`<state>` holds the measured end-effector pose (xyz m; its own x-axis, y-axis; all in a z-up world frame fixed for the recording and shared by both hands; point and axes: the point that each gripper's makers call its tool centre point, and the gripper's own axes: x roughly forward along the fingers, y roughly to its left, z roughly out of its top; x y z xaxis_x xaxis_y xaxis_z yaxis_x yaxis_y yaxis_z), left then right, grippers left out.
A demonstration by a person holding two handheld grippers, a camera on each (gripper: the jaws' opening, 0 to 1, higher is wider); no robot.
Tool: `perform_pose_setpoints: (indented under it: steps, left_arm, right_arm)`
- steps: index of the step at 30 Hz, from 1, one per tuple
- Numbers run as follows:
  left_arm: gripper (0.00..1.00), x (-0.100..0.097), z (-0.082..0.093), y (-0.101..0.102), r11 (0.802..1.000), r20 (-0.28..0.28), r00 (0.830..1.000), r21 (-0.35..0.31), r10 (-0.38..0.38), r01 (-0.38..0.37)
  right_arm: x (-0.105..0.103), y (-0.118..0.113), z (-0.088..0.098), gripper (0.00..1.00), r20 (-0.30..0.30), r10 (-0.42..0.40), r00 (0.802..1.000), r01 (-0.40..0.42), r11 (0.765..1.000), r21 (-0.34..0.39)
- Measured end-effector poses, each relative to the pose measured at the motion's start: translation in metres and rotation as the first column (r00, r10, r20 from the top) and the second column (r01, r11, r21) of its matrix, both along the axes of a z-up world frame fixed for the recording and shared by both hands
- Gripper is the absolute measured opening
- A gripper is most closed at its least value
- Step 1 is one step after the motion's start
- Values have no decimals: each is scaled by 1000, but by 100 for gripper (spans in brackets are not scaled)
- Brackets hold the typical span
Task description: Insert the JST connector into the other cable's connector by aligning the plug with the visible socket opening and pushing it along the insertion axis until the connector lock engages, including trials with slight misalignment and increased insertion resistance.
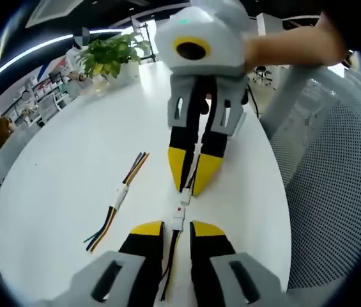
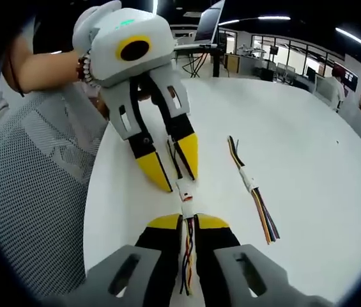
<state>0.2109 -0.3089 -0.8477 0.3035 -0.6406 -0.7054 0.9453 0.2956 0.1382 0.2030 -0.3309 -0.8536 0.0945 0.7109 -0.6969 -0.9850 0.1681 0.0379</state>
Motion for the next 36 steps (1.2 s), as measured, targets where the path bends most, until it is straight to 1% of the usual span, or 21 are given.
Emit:
perform_pose_setpoints:
  steps: [2,5,9,11,13,15,17,22,24,26,28,29,30,32,35,36]
  left_arm:
    - [9,0,0,1,1000,-9,1000,-3,6,-7]
    - [9,0,-1,3,1000,-22,1000,-10,21,-21]
    - [8,2,-1,6,999,-33,998,-13,52,-53]
    - [8,3,-1,7,998,-31,998,-10,55,-55]
    - [7,2,-2,7,998,-42,997,-14,60,-61]
    - [4,1,-2,6,998,-58,997,-19,59,-60]
    - [0,0,-2,4,999,-48,998,-18,43,-44]
    - [0,-1,-1,5,999,-54,998,-15,41,-42]
    - [0,0,0,6,999,-39,999,-5,38,-38]
    - [0,0,4,6,999,-34,999,-14,38,-39]
    - [0,2,10,5,999,-15,999,-23,33,-34]
    - [0,3,14,5,999,6,1000,-20,29,-29]
    - [0,3,15,5,999,2,1000,-25,31,-31]
    - [0,3,17,6,999,9,1000,-26,27,-27]
    - [0,2,13,10,1000,26,1000,25,5,-5]
    - [0,1,13,9,1000,25,1000,24,3,-4]
  right_arm:
    - [0,0,1,7,-7,-5,1000,5,1000,6]
    - [0,0,1,7,-3,-4,1000,4,1000,5]
    - [-2,-2,0,6,-13,-7,1000,7,1000,0]
    - [-1,-3,0,6,-20,-11,1000,11,1000,1]
    - [0,-3,0,5,-14,-11,1000,11,1000,1]
    - [0,-3,0,4,-19,-12,1000,12,1000,7]
    - [0,-2,1,3,-17,-10,1000,10,1000,9]
    - [-1,-2,1,3,-22,-5,1000,5,1000,9]
    - [2,-2,5,1,-11,-10,1000,10,1000,9]
    - [4,-2,9,0,0,-18,1000,18,1000,10]
    - [7,0,17,0,23,-21,1000,21,999,25]
    - [9,0,20,0,36,-26,999,25,999,26]
    - [8,1,22,0,36,-27,999,26,999,27]
    - [9,1,26,0,55,-22,998,20,1000,23]
    - [8,2,28,0,100,6,995,-6,1000,-7]
    - [7,3,28,0,100,11,995,-11,1000,-10]
